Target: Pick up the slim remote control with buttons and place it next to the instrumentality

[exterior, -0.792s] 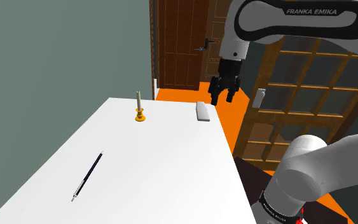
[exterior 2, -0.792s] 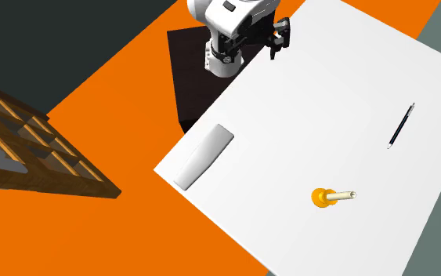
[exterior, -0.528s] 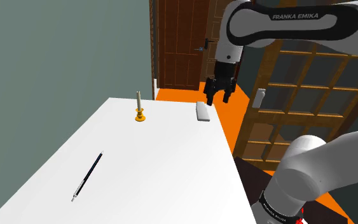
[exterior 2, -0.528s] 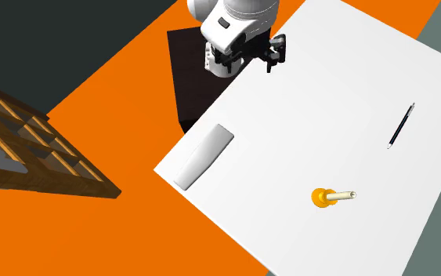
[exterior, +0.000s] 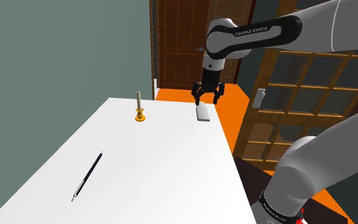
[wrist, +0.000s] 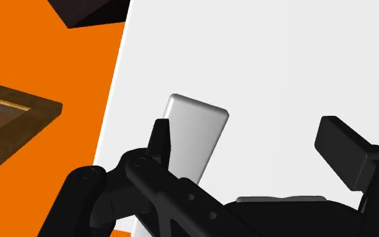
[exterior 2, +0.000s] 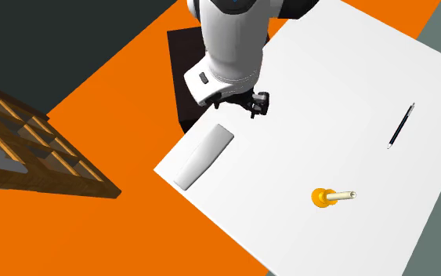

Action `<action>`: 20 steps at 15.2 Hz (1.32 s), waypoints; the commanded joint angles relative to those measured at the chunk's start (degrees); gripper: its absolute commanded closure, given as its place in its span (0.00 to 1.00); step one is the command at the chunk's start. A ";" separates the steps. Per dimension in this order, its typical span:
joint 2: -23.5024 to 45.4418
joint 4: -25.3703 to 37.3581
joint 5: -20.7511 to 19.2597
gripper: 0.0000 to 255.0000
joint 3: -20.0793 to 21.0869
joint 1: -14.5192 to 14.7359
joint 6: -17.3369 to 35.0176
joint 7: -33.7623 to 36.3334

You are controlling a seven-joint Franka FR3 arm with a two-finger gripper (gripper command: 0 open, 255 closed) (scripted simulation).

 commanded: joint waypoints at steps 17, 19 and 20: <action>20.84 6.00 -3.57 0.00 -2.34 -5.98 16.10 13.28; 21.31 5.25 -3.53 0.00 -2.35 -5.99 17.31 13.25; 21.31 5.25 -3.53 0.00 -2.35 -5.99 17.31 13.25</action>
